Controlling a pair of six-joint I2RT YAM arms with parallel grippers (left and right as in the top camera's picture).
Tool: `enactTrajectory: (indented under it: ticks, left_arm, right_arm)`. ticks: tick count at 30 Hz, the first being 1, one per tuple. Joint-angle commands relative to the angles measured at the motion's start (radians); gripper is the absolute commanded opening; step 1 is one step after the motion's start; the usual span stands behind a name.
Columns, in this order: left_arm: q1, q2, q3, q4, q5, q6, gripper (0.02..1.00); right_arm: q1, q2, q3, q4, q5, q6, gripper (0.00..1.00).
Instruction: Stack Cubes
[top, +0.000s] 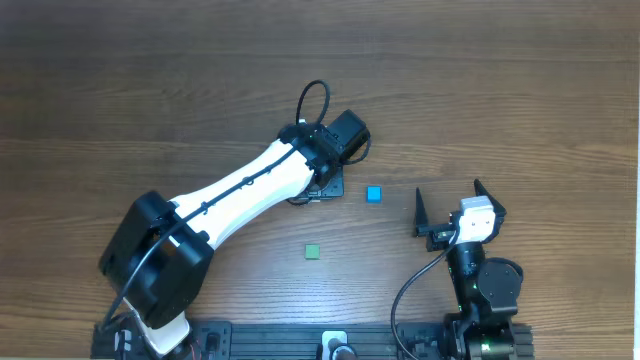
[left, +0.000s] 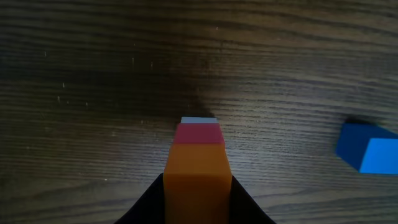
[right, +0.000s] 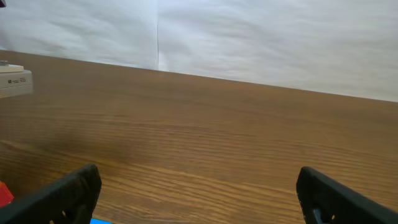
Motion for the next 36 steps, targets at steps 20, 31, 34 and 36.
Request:
enactTrajectory:
  ticks: [20,31,34,36]
  left_arm:
    - [0.119,-0.09,-0.01,0.206,-0.107,0.024,0.998]
    - [0.396,-0.533,-0.209,0.523,-0.158,0.215,0.998]
    - [0.44,-0.703,-0.366,0.661,-0.158,0.272,0.998]
    - [0.468,-0.799,-0.452,0.717,-0.15,0.298,0.998]
  right_arm:
    - [-0.006,-0.008,-0.009,0.002,-0.008,-0.001,0.993]
    - [-0.006,-0.008,-0.009,0.002,-0.008,-0.001,0.993]
    - [-0.006,-0.008,-0.009,0.002,-0.008,-0.001,0.991]
    - [-0.006,-0.008,-0.009,0.002,-0.008,-0.001,0.993]
